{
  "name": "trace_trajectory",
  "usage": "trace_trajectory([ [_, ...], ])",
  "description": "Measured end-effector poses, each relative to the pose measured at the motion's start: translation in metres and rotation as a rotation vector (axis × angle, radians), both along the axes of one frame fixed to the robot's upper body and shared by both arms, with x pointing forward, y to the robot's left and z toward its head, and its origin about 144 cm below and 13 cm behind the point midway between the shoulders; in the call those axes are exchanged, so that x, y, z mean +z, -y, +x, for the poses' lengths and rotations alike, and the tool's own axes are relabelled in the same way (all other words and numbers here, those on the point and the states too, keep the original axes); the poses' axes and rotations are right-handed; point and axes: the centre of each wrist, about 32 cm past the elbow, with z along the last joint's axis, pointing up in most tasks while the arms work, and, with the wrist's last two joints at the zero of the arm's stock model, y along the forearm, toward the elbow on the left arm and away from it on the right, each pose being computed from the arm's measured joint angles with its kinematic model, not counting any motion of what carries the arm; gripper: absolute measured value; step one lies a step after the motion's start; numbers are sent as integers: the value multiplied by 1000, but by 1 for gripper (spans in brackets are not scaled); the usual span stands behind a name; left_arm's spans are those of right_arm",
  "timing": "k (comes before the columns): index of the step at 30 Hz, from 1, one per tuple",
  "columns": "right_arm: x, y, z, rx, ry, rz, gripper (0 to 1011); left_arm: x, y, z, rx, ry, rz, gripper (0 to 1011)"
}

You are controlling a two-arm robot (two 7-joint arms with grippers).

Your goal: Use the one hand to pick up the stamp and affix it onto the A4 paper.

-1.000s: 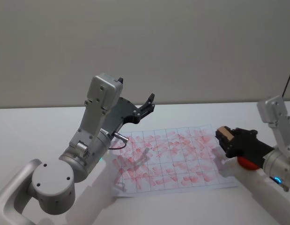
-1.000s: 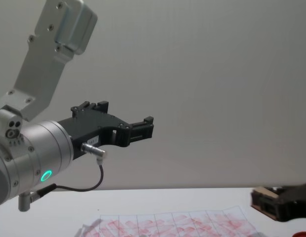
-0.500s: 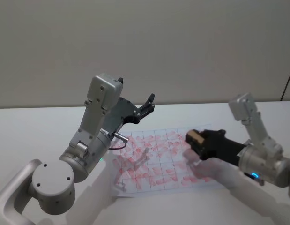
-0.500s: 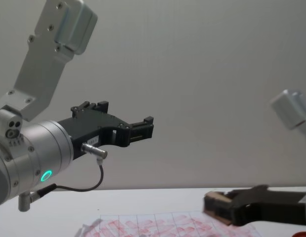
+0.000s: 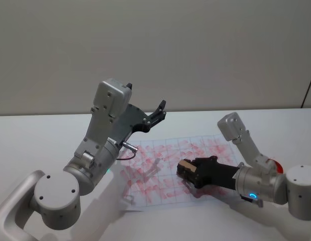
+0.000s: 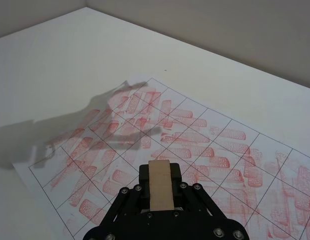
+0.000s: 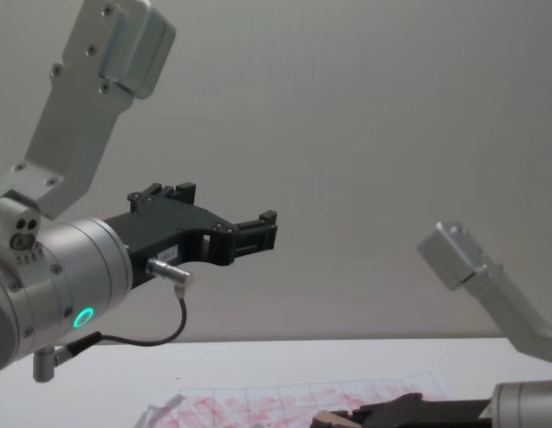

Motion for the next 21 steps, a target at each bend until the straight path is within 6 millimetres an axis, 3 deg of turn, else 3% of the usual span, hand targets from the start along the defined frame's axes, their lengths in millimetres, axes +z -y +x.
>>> trace_trajectory([
  [21, -4, -4, 2, 35, -2, -77, 220, 0, 0, 0, 0, 0, 0, 1001],
])
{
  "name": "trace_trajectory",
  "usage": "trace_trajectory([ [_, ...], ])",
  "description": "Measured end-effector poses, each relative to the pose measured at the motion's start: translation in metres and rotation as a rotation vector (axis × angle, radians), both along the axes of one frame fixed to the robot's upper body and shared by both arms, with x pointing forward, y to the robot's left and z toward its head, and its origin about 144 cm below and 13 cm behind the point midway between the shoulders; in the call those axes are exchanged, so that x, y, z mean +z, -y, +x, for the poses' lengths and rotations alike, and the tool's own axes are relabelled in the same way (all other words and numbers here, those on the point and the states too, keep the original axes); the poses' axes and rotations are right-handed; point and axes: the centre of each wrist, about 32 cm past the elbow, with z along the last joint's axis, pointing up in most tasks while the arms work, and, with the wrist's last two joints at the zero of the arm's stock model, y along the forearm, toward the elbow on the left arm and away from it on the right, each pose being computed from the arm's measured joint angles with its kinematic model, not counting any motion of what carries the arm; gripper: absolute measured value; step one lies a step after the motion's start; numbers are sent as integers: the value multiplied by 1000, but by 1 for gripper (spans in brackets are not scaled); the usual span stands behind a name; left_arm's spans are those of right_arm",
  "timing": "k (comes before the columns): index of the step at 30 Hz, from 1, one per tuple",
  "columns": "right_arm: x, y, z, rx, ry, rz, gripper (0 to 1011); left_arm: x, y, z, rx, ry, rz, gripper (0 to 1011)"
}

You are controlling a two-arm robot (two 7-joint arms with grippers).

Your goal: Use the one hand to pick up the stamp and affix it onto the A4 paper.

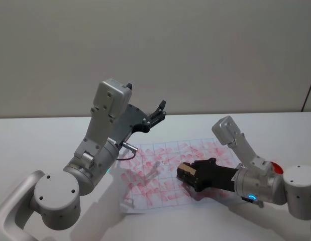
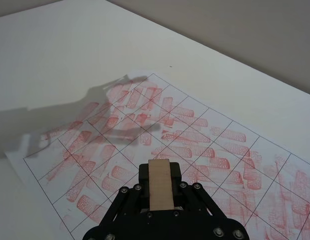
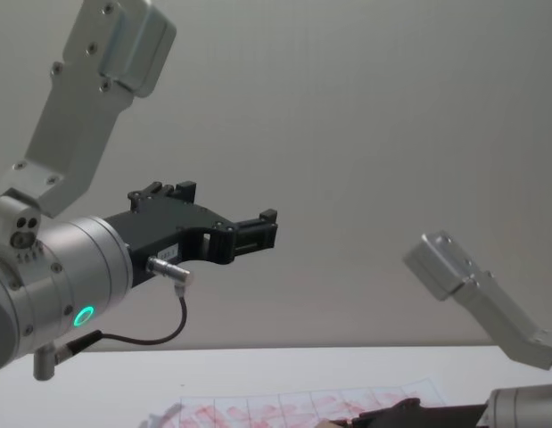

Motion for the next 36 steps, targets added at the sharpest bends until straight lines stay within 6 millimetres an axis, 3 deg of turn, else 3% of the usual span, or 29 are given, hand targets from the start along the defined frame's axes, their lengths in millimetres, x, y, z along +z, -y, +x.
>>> trace_trajectory([
  [17, 24, 33, -19, -139, 169, -30, 220, 0, 0, 0, 0, 0, 0, 1001],
  [36, 34, 88, -73, -386, 269, -31, 219, 0, 0, 0, 0, 0, 0, 1001],
])
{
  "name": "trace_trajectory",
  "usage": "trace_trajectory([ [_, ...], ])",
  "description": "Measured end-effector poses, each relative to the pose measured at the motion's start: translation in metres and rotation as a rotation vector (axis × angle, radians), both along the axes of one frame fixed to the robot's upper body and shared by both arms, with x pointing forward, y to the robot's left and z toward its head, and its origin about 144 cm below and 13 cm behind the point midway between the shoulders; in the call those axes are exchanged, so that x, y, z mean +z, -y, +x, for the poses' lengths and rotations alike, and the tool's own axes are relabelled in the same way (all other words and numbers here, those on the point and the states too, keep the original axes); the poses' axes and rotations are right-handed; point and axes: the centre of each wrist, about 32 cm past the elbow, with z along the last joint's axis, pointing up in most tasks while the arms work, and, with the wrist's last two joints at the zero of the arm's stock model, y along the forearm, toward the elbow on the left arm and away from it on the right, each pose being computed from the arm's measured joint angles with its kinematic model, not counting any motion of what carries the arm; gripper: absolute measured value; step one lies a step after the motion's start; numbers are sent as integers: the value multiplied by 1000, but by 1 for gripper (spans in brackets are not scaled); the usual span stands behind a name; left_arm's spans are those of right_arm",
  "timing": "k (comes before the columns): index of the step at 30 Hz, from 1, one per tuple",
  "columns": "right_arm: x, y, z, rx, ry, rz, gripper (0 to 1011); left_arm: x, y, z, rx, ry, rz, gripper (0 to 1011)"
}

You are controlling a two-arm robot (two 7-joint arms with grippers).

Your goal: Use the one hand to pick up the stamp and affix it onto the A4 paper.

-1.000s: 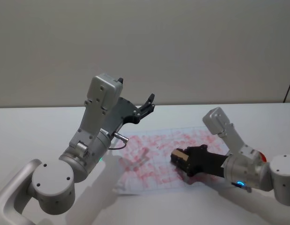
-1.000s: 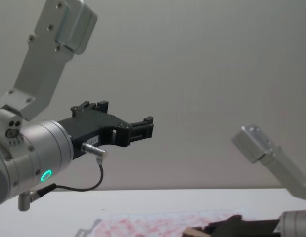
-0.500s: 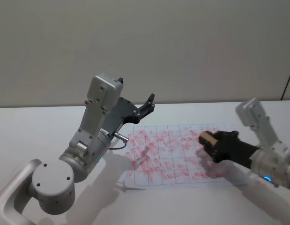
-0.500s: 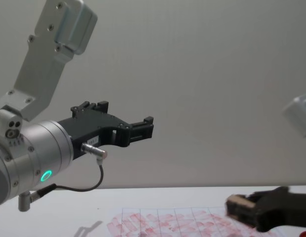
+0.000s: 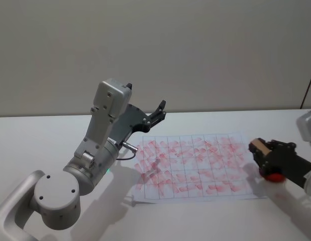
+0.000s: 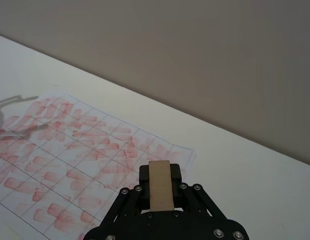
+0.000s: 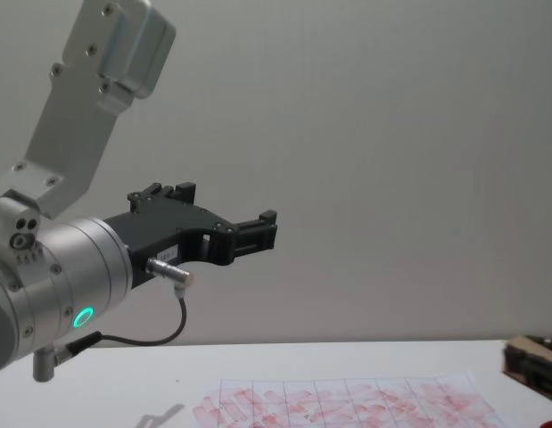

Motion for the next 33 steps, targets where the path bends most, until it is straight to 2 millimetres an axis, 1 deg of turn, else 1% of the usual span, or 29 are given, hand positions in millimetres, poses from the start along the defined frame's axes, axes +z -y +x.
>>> trace_trajectory([
  [10, -1, 13, -17, -80, -15, -6, 220, 0, 0, 0, 0, 0, 0, 1001],
  [17, -4, 17, -22, -120, -49, 4, 220, 0, 0, 0, 0, 0, 0, 1001],
  [25, -8, 19, -21, -145, -85, 10, 220, 0, 0, 0, 0, 0, 0, 1001],
  [33, -11, 19, -13, -159, -105, 10, 219, 0, 0, 0, 0, 0, 0, 1001],
])
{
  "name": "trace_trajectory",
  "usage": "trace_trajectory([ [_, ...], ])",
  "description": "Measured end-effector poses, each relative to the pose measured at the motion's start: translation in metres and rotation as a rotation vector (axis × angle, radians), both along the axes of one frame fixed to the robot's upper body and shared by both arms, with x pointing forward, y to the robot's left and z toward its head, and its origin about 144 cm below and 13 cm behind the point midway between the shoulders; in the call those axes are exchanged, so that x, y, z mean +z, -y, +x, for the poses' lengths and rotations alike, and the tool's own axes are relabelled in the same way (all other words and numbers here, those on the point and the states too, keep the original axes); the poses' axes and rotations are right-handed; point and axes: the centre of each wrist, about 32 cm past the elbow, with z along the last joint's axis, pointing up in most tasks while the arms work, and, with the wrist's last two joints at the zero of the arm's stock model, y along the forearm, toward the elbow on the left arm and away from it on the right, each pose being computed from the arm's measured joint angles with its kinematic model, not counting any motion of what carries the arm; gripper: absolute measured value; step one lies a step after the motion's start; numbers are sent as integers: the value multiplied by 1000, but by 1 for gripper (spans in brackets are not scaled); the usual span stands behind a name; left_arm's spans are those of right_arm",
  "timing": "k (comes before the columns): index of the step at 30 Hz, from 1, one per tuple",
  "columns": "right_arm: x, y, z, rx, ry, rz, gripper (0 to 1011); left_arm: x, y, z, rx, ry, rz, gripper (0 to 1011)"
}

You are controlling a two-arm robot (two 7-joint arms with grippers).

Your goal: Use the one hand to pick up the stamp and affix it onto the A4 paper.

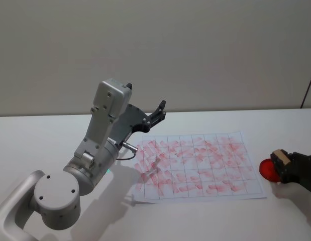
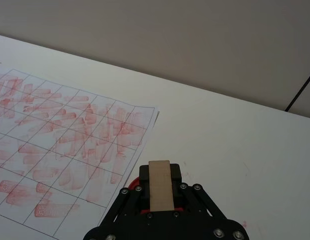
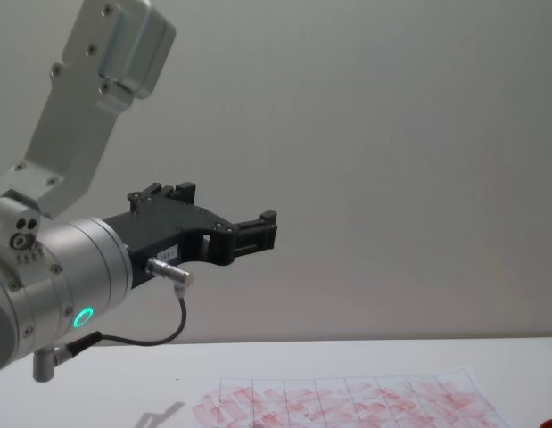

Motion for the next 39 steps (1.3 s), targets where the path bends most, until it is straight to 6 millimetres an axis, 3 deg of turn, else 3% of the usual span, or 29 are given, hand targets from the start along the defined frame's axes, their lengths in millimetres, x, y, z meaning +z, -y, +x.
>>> trace_trajectory([
  [11, -2, -1, 11, 8, -20, -8, 232, 0, 0, 0, 0, 0, 0, 1001],
  [32, -3, -1, 18, 14, -31, -11, 884, 0, 0, 0, 0, 0, 0, 1001],
  [37, -3, -1, 19, 15, -31, -11, 1001, 0, 0, 0, 0, 0, 0, 1001],
  [39, -3, -1, 19, 15, -32, -12, 1003, 0, 0, 0, 0, 0, 0, 1001],
])
